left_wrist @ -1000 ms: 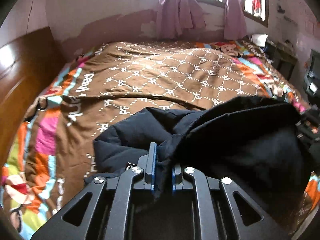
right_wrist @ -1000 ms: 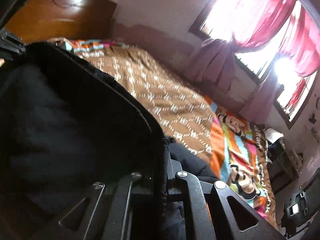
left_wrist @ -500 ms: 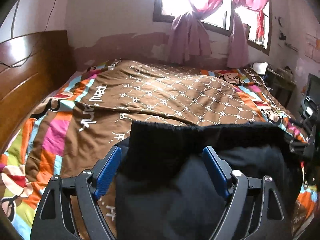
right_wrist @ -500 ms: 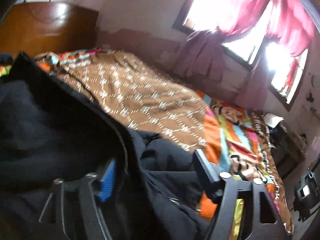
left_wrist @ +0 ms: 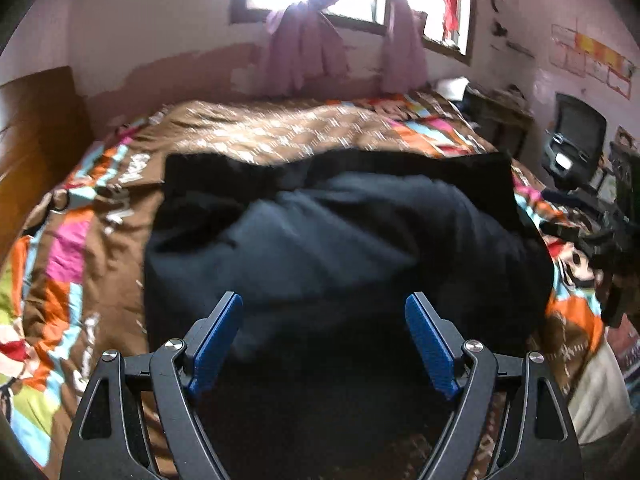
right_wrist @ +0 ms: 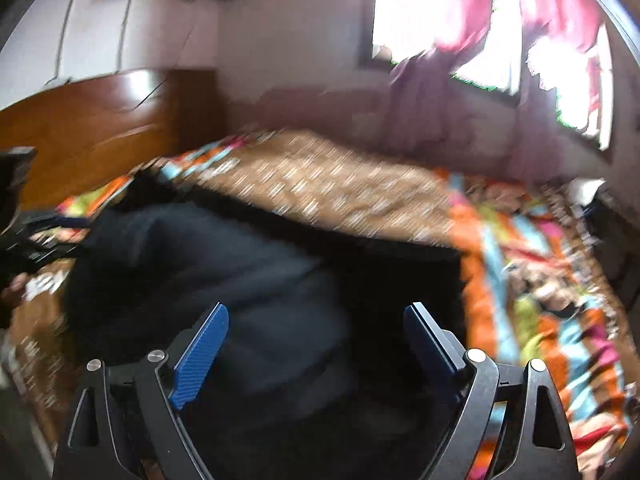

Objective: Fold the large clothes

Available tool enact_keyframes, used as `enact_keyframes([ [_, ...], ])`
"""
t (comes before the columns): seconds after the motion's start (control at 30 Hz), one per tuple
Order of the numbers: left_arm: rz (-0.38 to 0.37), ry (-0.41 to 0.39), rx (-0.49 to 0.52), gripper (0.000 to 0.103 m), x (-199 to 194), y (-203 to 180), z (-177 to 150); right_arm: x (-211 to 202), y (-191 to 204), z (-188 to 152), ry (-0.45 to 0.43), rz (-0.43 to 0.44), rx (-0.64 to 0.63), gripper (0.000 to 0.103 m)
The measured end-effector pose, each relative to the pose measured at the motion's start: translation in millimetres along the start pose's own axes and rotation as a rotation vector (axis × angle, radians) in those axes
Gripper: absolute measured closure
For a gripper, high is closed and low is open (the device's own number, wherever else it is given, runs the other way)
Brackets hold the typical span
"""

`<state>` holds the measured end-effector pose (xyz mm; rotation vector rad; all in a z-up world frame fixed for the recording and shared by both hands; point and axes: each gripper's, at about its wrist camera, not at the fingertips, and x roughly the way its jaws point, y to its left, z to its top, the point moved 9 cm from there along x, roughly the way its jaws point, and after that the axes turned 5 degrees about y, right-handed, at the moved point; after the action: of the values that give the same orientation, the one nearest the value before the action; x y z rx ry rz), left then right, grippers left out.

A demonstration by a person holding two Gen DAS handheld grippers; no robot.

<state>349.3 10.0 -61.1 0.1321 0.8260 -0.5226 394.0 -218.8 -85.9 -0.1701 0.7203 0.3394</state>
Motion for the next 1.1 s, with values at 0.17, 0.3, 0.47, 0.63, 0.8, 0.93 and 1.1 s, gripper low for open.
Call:
enact_keyframes([
  [0.17,0.021,0.074,0.036,0.024,26,-10,-17,42,29,-52,0.180,0.020,0.000,0.015],
  [0.3,0.097,0.104,0.048,0.024,46,-5,-15,62,25,-49,0.166,-0.004,0.004,0.015],
  [0.47,0.107,0.101,-0.005,0.022,64,7,-4,85,8,-22,0.140,-0.001,0.049,0.015],
  [0.63,0.120,0.096,-0.089,0.019,74,28,16,104,-1,15,0.117,-0.012,0.068,0.015],
  [0.8,0.162,0.091,-0.126,0.009,79,49,41,130,-18,53,0.118,-0.022,0.101,0.014],
  [0.93,0.160,0.075,-0.176,0.005,89,65,60,146,-35,66,0.145,-0.031,0.133,0.013],
  [1.1,0.181,0.100,-0.266,0.005,107,94,74,161,-55,59,0.214,-0.026,0.132,0.009],
])
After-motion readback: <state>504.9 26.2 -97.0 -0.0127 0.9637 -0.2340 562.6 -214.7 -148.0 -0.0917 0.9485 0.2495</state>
